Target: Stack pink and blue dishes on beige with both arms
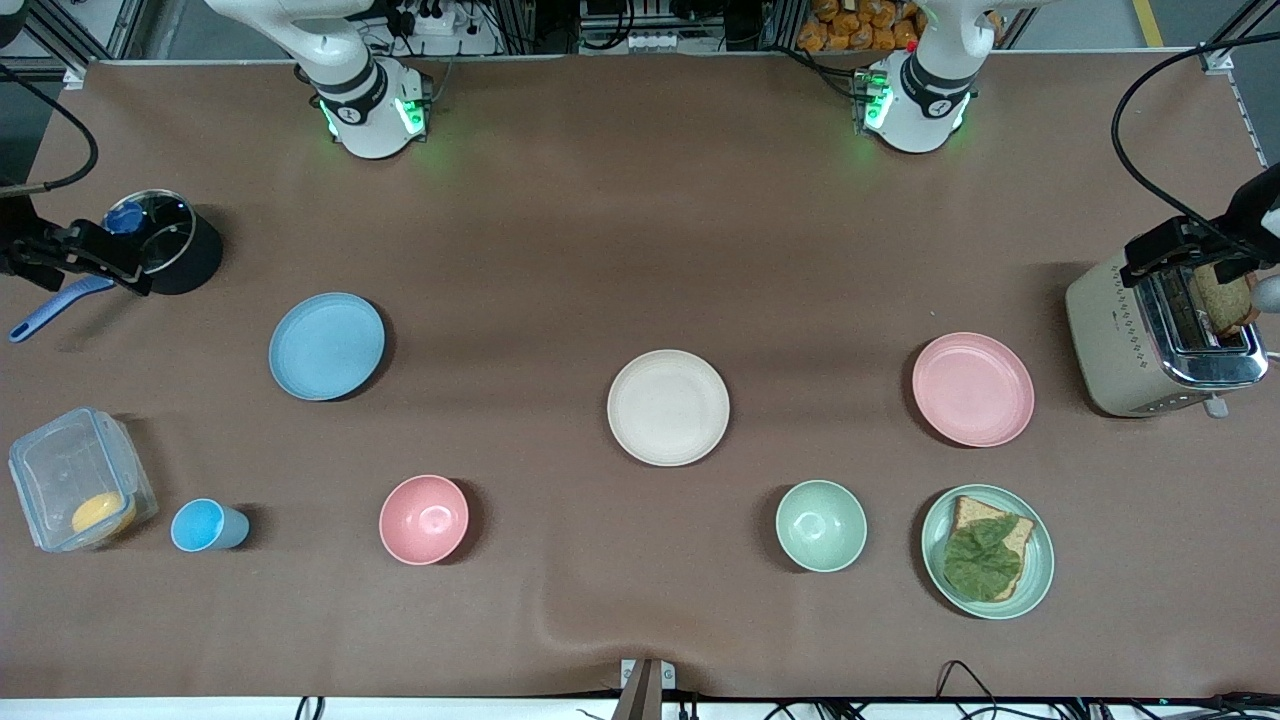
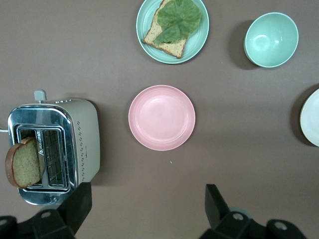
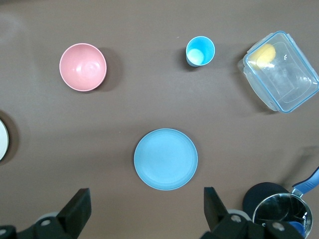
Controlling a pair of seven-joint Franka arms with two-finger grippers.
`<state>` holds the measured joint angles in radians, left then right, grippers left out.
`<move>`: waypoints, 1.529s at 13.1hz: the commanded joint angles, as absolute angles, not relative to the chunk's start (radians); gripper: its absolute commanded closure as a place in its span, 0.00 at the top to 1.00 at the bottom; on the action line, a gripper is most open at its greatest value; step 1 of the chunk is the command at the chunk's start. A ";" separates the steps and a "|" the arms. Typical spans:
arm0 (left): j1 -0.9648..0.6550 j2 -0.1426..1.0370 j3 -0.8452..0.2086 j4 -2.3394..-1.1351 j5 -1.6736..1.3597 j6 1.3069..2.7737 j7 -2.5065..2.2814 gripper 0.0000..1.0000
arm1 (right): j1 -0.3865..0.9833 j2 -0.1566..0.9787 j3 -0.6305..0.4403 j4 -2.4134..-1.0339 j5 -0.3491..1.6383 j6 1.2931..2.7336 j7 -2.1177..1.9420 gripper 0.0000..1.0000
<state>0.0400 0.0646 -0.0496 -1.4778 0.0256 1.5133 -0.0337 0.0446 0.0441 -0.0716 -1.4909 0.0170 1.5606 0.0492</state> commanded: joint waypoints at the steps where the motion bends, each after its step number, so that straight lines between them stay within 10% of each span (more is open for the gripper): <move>1: 0.038 0.051 -0.051 -1.460 0.044 1.470 -0.034 1.00 | 0.046 0.046 -0.071 -1.483 0.014 1.555 0.066 1.00; 11: 0.061 0.080 -0.051 -1.471 0.044 1.430 -0.023 1.00 | 0.048 0.048 -0.071 -1.483 0.014 1.555 0.064 1.00; 20: 0.150 0.026 -0.060 -1.881 0.044 1.815 -0.037 1.00 | 0.014 0.115 -0.075 -1.492 0.021 1.546 0.018 1.00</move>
